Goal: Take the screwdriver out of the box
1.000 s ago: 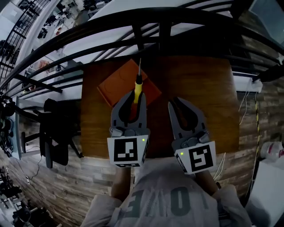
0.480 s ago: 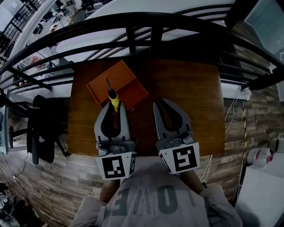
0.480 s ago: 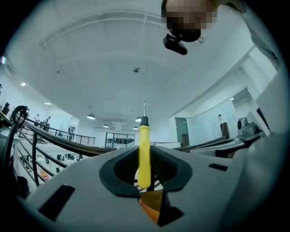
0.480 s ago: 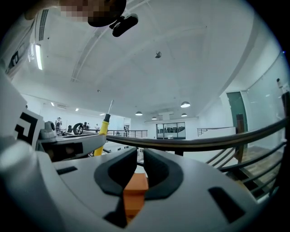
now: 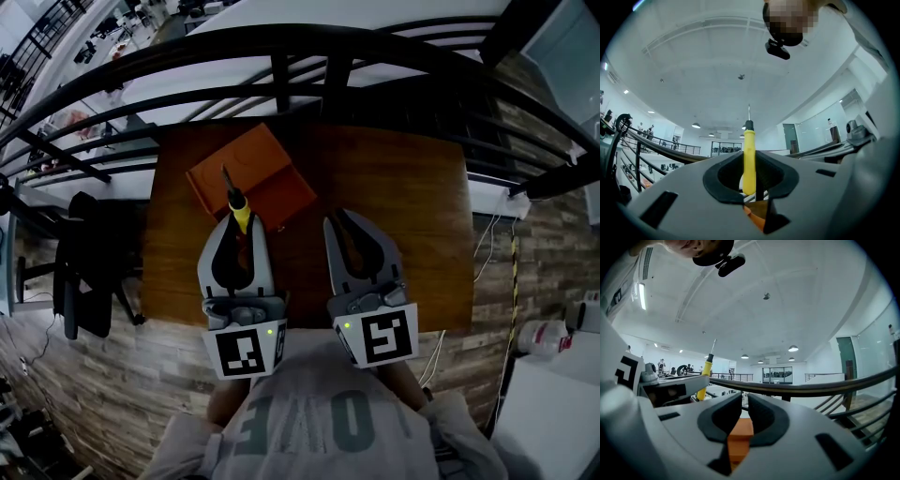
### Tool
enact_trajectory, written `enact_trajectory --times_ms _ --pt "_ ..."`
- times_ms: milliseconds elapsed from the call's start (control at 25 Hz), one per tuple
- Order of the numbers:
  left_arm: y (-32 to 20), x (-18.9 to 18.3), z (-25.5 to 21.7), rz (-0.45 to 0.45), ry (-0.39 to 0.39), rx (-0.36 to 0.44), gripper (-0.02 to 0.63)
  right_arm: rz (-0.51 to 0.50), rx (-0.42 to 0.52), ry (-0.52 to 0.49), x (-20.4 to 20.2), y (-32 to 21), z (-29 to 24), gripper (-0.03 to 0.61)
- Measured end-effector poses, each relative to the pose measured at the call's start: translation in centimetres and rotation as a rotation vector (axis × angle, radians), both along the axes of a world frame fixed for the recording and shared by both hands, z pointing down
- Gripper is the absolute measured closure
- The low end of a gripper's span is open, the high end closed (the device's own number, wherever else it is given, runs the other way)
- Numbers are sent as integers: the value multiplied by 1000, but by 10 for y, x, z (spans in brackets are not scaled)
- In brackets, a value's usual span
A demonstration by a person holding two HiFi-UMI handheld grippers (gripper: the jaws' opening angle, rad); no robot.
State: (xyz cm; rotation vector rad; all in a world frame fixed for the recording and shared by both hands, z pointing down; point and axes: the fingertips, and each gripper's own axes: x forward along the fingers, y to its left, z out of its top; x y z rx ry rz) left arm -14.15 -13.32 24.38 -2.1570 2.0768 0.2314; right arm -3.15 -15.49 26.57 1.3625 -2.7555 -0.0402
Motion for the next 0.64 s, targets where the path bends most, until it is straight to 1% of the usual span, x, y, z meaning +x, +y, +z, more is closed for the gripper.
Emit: enact_trajectory --times_ms 480,640 --pt "1 -17 -5 -39 -2 21 531 2 7 2 -1 -2 -1 529" --pt "0 -25 -5 -56 -2 13 531 -5 8 8 -3 -3 -1 529"
